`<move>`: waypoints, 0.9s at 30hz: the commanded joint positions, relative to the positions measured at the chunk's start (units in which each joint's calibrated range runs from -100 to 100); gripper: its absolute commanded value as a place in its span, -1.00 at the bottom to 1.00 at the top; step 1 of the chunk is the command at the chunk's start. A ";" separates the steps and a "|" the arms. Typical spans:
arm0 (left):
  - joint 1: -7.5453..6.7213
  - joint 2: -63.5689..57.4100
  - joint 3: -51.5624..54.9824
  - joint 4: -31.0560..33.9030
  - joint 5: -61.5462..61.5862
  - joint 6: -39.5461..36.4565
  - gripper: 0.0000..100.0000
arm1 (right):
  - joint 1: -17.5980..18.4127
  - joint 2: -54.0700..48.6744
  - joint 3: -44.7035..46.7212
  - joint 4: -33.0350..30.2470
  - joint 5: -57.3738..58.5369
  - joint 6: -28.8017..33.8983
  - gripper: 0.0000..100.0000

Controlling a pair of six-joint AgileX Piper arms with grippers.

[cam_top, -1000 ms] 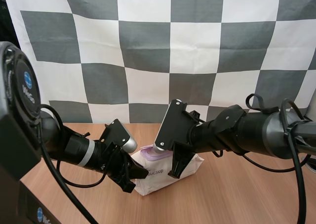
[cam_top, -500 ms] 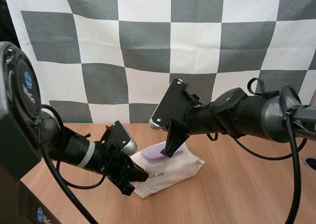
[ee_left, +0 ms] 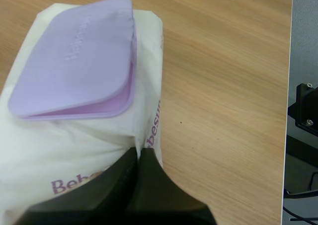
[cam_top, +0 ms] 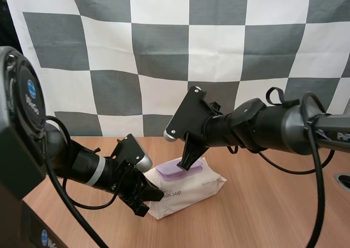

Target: Open the wet wipes lid

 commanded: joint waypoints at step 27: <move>-0.02 0.01 -0.02 0.05 0.83 0.94 -1.00 | 0.01 -6.95 8.66 -30.11 23.97 9.40 -1.00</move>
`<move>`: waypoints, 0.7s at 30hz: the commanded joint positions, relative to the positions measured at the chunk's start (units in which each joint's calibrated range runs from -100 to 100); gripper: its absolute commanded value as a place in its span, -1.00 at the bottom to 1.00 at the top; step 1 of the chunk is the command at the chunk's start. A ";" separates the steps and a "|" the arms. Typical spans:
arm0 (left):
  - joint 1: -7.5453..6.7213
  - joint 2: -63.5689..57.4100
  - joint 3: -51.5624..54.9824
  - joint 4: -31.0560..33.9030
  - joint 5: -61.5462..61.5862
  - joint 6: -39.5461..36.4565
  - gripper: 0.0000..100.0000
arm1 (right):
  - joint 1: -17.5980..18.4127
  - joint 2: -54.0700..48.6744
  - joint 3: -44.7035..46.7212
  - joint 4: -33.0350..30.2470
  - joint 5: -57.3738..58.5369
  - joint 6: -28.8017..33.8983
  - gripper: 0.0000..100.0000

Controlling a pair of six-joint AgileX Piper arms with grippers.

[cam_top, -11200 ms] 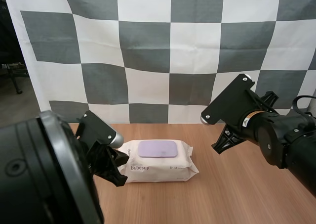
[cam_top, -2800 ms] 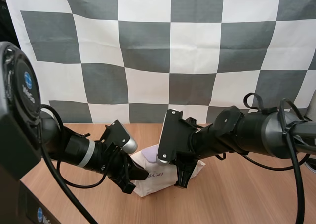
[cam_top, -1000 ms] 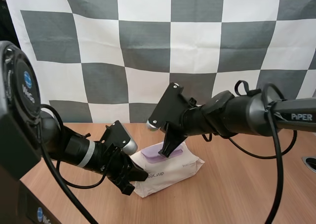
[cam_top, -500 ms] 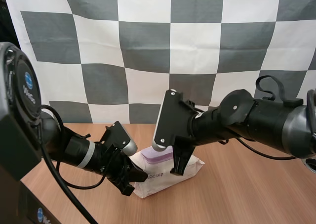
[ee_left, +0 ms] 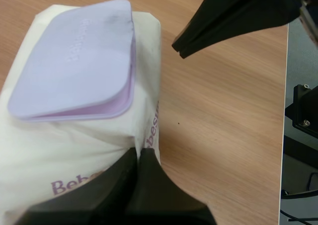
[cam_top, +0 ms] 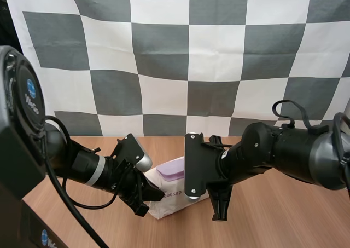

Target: Open the wet wipes lid

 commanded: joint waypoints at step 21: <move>-0.02 0.01 -0.02 0.05 -0.18 0.94 -1.00 | 1.94 5.19 -1.06 9.49 -12.80 -3.98 -1.00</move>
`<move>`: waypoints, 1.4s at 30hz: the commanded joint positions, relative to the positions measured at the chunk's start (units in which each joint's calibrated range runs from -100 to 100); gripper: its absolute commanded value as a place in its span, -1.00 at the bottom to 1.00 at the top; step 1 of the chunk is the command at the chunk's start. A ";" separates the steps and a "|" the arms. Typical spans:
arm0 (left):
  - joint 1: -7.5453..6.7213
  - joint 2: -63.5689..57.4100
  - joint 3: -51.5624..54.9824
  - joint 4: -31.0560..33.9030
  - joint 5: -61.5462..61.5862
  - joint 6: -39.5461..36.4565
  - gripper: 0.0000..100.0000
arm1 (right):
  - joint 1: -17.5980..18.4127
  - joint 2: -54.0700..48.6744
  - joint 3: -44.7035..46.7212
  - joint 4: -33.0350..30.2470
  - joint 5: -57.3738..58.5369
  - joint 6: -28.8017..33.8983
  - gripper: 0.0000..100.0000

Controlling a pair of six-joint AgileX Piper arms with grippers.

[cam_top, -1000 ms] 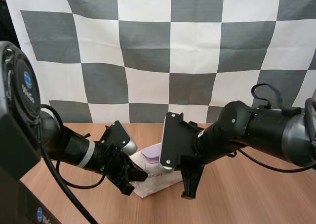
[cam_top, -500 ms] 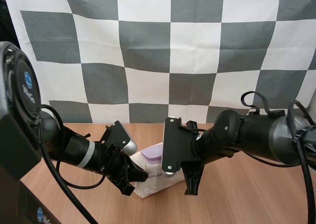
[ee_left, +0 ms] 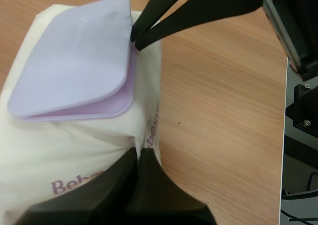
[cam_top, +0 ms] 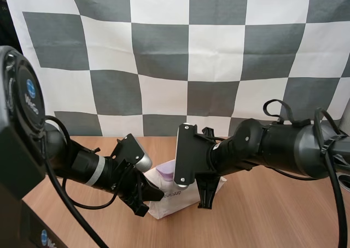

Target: Open the wet wipes lid

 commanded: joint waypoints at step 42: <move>-0.02 0.01 -0.02 0.51 -1.27 0.94 -1.00 | 0.44 20.40 -15.55 4.79 -16.25 -1.24 -1.00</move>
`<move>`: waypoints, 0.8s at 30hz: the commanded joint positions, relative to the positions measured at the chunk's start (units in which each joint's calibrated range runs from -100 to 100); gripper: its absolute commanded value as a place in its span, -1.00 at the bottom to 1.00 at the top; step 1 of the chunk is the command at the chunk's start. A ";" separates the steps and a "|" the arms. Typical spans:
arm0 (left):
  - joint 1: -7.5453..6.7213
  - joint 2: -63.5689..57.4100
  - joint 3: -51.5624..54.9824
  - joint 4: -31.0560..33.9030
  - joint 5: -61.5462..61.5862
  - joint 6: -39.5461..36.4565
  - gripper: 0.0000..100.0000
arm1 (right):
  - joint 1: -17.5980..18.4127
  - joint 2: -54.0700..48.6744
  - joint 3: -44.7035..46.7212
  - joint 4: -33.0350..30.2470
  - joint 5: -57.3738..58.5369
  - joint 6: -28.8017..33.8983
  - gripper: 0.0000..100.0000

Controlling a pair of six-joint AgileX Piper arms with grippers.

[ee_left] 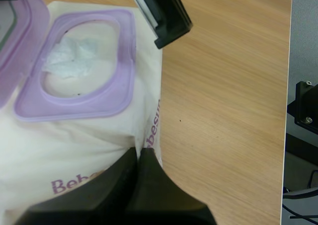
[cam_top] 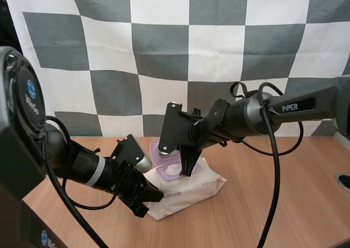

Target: Open the wet wipes lid

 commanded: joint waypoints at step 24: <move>-0.02 -0.11 -0.02 0.00 -5.10 0.83 -1.00 | -0.02 6.04 -6.18 2.15 -1.16 0.35 -1.00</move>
